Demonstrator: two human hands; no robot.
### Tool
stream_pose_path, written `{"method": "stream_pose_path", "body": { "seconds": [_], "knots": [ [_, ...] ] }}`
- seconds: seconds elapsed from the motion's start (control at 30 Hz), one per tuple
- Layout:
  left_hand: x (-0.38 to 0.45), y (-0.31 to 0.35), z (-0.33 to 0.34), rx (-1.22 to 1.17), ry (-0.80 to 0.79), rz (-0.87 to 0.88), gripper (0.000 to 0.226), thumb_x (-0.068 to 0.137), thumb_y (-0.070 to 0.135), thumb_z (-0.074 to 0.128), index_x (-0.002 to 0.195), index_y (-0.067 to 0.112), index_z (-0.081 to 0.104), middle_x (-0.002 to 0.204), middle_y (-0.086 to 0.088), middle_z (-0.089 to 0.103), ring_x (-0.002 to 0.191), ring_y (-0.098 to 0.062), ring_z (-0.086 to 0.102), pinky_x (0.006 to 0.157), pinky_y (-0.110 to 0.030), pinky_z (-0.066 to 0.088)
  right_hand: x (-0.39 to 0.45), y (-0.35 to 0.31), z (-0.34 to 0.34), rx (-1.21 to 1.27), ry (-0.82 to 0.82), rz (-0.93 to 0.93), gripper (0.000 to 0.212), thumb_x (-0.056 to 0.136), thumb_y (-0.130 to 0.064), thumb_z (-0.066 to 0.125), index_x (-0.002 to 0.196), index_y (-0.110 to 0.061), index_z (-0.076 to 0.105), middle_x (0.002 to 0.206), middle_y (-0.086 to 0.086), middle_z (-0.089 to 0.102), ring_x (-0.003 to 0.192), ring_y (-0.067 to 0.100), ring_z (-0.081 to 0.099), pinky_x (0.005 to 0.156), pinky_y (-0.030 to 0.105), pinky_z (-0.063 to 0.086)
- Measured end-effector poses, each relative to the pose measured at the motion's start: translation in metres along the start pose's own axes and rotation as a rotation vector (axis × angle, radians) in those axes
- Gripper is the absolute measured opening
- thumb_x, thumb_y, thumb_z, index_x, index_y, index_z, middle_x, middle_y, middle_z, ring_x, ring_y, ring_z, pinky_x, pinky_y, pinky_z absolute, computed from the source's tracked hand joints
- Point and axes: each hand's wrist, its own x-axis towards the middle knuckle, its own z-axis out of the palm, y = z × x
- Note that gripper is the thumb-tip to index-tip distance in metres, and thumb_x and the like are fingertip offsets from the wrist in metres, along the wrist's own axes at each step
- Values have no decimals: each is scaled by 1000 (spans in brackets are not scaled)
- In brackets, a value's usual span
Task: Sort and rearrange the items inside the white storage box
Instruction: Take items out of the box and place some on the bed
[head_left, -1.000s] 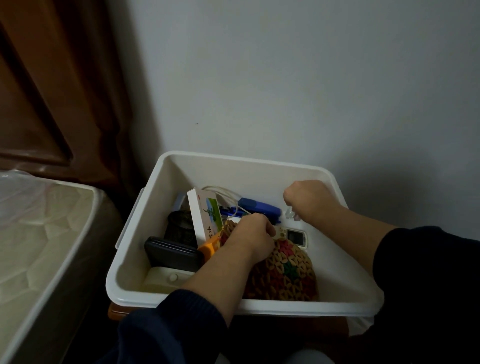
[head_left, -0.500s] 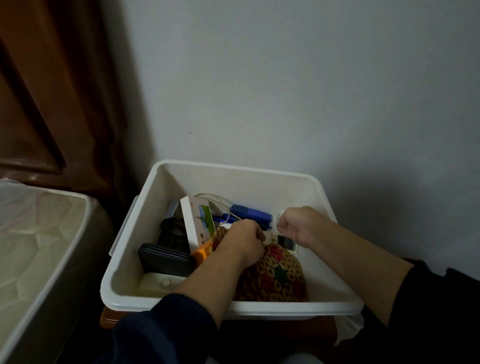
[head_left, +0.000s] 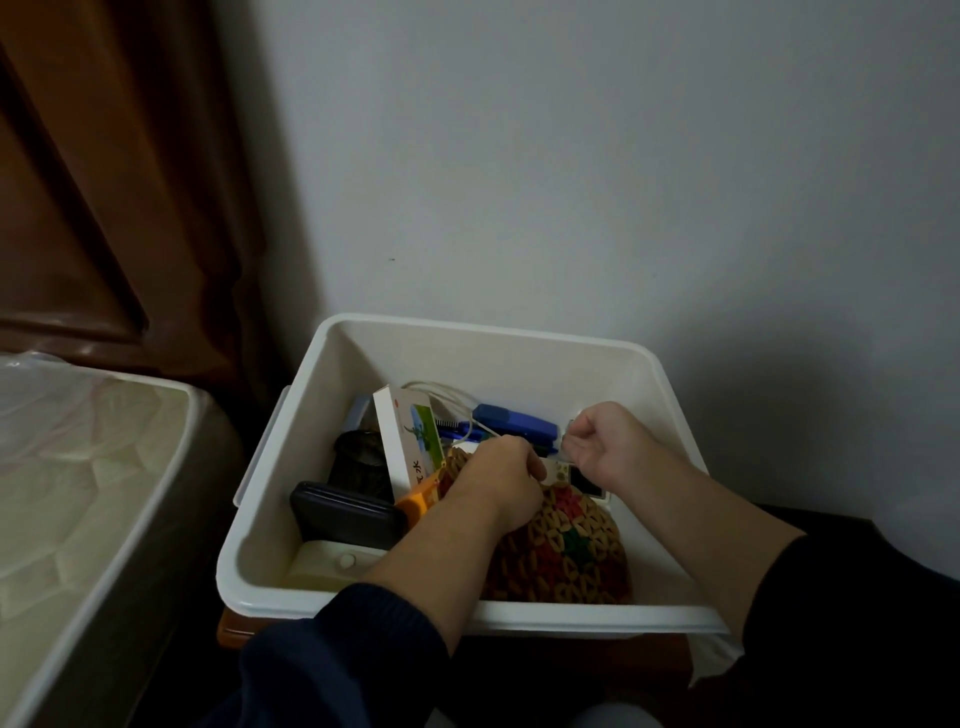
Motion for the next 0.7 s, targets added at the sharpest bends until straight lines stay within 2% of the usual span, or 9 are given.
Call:
{"method": "stream_pose_path", "body": {
  "seconds": [0.13, 0.23, 0.33, 0.4, 0.5, 0.53, 0.6, 0.67, 0.7],
  "knots": [
    [1, -1, 0, -14, -12, -2, 33, 101, 4, 55, 127, 18, 69, 140, -4, 58, 132, -22, 53, 113, -39, 48, 1, 0, 3, 11, 28, -3, 34, 87, 14, 47, 120, 5, 51, 128, 19, 44, 120, 29, 51, 97, 30, 49],
    [3, -2, 0, -20, -18, -7, 33, 101, 4, 55, 128, 19, 69, 141, -4, 58, 132, -22, 53, 113, -39, 48, 3, -2, 1, -64, 69, 3, 52, 88, 12, 50, 139, 6, 46, 142, 19, 42, 136, 33, 48, 109, 37, 48],
    [1, -2, 0, -40, 23, 19, 32, 103, 7, 53, 130, 18, 67, 139, -4, 59, 130, -21, 55, 112, -37, 48, -6, -14, -2, -154, 105, 38, 40, 89, 10, 53, 129, 4, 52, 144, 18, 44, 129, 34, 51, 115, 45, 45],
    [-3, 1, -1, -95, 125, 67, 24, 105, 14, 53, 125, 17, 66, 128, -3, 65, 116, -18, 61, 103, -33, 53, -19, -28, -2, -138, 54, 43, 34, 95, 4, 53, 128, 2, 49, 144, 19, 45, 120, 32, 56, 112, 46, 47],
    [-10, 11, -8, -152, 294, 137, 10, 106, 26, 56, 109, 19, 63, 101, 0, 67, 87, -13, 66, 79, -31, 58, -51, -54, -1, -246, -13, -19, 52, 107, -15, 52, 153, 0, 35, 151, 25, 41, 127, 39, 57, 109, 47, 51],
    [-13, 14, -12, -149, 335, 152, 11, 106, 30, 56, 104, 21, 62, 96, 1, 66, 82, -11, 65, 70, -27, 55, -64, -62, -1, -307, -23, -65, 53, 108, -20, 51, 154, 1, 35, 147, 26, 46, 124, 39, 59, 105, 45, 52],
    [-25, 17, -22, -109, 419, 187, 18, 106, 35, 54, 95, 22, 60, 89, 2, 64, 75, -9, 61, 62, -23, 45, -92, -73, -1, -411, -57, -189, 41, 109, -25, 48, 143, -2, 50, 130, 18, 58, 110, 33, 62, 96, 43, 53],
    [-45, 15, -35, -76, 523, 229, 28, 106, 39, 52, 83, 23, 56, 78, 4, 61, 68, -9, 58, 59, -27, 43, -119, -76, 2, -515, -78, -354, 28, 106, -29, 47, 115, -9, 66, 109, 8, 69, 96, 26, 64, 90, 41, 53],
    [-59, 12, -44, -68, 591, 254, 33, 105, 39, 51, 76, 25, 52, 70, 5, 58, 63, -8, 56, 57, -27, 40, -133, -74, 6, -567, -74, -449, 25, 104, -30, 49, 97, -13, 66, 95, 5, 68, 86, 24, 61, 84, 40, 51]
  ]
}}
